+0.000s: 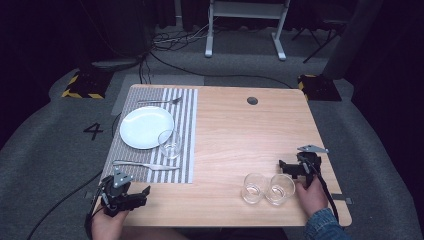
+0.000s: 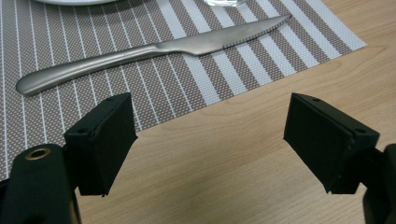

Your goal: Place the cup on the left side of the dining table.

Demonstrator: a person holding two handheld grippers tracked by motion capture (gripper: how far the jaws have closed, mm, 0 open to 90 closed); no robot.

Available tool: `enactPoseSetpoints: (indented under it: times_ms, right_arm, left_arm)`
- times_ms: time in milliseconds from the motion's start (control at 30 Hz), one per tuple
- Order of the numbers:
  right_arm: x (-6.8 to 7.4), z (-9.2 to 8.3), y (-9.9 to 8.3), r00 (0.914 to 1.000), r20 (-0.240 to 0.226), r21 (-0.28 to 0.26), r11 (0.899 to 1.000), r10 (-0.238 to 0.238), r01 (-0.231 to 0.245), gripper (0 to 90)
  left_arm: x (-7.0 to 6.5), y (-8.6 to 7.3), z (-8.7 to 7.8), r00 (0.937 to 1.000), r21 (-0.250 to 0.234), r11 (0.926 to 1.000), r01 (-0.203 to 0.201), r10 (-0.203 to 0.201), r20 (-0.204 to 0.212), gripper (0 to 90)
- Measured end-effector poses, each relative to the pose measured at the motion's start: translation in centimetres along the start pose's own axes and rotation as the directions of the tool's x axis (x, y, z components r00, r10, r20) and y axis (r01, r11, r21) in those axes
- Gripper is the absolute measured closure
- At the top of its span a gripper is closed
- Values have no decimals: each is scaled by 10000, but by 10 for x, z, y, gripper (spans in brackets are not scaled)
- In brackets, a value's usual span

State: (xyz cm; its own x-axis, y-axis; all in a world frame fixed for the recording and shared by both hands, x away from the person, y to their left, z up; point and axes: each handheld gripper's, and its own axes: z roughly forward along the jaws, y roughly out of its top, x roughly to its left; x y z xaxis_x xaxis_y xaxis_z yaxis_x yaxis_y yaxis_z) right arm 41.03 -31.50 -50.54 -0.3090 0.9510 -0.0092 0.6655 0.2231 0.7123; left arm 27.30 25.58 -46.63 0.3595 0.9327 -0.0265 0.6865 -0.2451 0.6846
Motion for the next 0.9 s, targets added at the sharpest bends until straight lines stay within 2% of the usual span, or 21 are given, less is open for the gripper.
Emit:
enactPoseSetpoints:
  times_ms: [67, 167, 300, 433, 533, 700, 767, 833, 900]
  right_arm:
    - [0, 0, 0, 10000, 0, 0, 10000, -2, 2, 5]
    - [0, 0, 0, 10000, 1, -1, 10000, -2, 2, 5]
    - [0, 0, 0, 10000, 0, -1, 10000, 0, 0, 5]
    - [0, 0, 0, 10000, -1, 1, 10000, -3, 3, 5]
    - [0, 0, 0, 10000, 0, -1, 10000, 0, 0, 5]
    - [0, 0, 0, 10000, 0, 1, 10000, -1, 1, 5]
    - [0, 0, 0, 10000, 1, 0, 10000, 2, -2, 5]
    - [0, 0, 0, 10000, 0, 1, 10000, -1, 1, 5]
    - [0, 0, 0, 10000, 0, -1, 10000, -2, 2, 5]
  left_arm:
    - [1, -4, 2, 9999, -29, 9999, 120, -121, -89, 165]
    - [2, -8, 6, 9994, 174, 9995, 254, -249, -261, 164]
    - [4, -12, 10, 9988, 291, 9988, 389, -380, -312, 164]
    - [3, -16, 17, 9989, 330, 9989, 334, -322, -351, 159]
    - [1, -20, 25, 9988, 575, 9982, 167, -140, -464, 157]
    - [6, -27, 28, 10000, -27, 10000, -29, 29, -62, 142]
    - [9, -33, 30, 9999, -588, 9982, -96, 100, 79, 115]
    - [10, -35, 30, 9995, -700, 9974, -155, 173, 255, 92]
    - [10, -36, 30, 9995, -738, 9971, -160, 179, 256, 92]
